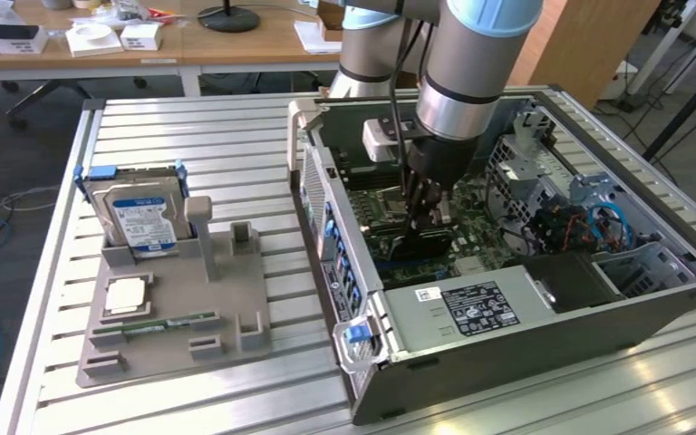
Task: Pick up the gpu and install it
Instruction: 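Press down on the gpu until it lock into place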
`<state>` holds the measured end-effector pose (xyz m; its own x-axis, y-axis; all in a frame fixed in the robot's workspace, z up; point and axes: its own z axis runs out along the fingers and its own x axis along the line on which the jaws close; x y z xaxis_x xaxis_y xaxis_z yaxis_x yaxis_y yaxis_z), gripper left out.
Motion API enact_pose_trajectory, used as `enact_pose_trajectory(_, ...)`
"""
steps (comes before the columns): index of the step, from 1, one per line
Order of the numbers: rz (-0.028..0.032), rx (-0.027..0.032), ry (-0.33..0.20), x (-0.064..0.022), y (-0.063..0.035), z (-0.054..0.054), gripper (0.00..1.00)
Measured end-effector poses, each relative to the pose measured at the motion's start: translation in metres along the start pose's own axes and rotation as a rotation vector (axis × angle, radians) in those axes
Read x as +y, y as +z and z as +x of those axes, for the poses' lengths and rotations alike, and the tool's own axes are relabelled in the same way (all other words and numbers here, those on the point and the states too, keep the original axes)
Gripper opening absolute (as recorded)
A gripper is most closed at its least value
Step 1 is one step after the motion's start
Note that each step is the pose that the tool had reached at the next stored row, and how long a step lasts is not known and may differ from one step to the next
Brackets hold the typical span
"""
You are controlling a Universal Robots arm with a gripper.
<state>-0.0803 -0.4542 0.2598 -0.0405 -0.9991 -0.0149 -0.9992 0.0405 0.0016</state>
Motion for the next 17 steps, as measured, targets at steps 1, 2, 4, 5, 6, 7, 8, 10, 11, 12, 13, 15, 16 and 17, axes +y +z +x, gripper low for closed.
enact_pose_trajectory(1,0.0003,-0.0006,0.0,0.0,0.0003,-0.0001,0.1)
enact_pose_trajectory(2,0.0003,-0.0008,0.0,0.0,0.0004,-0.0001,0.1)
enact_pose_trajectory(4,0.0004,-0.0006,0.0,0.0005,0.0017,0.0,0.1)
enact_pose_trajectory(5,0.0004,-0.0007,0.0,0.0006,0.0018,0.0,0.1)
enact_pose_trajectory(6,0.0004,-0.0008,0.0,0.0006,0.0018,-0.0001,0.1)
enact_pose_trajectory(7,0.0004,-0.0008,0.0,0.0006,0.0018,-0.0001,0.1)
enact_pose_trajectory(8,0.0004,-0.0008,0.0,0.0006,0.0018,-0.0001,0.1)
enact_pose_trajectory(10,0.0004,-0.0008,0.0,0.0006,0.0018,-0.0001,0.1)
enact_pose_trajectory(11,0.0004,-0.0008,0.0,0.0006,0.0018,-0.0001,0.1)
enact_pose_trajectory(12,0.0004,-0.0008,0.0,0.0006,0.0018,0.0,0.1)
enact_pose_trajectory(13,0.0004,-0.0008,0.0,0.0006,0.0018,-0.0001,0.1)
enact_pose_trajectory(15,0.0004,-0.0008,0.0,0.0006,0.0018,-0.0001,0.1)
enact_pose_trajectory(16,0.0004,-0.0008,0.0,0.0006,0.0018,-0.0001,0.1)
enact_pose_trajectory(17,0.0004,-0.0007,0.0,0.0006,0.0018,0.0,0.1)
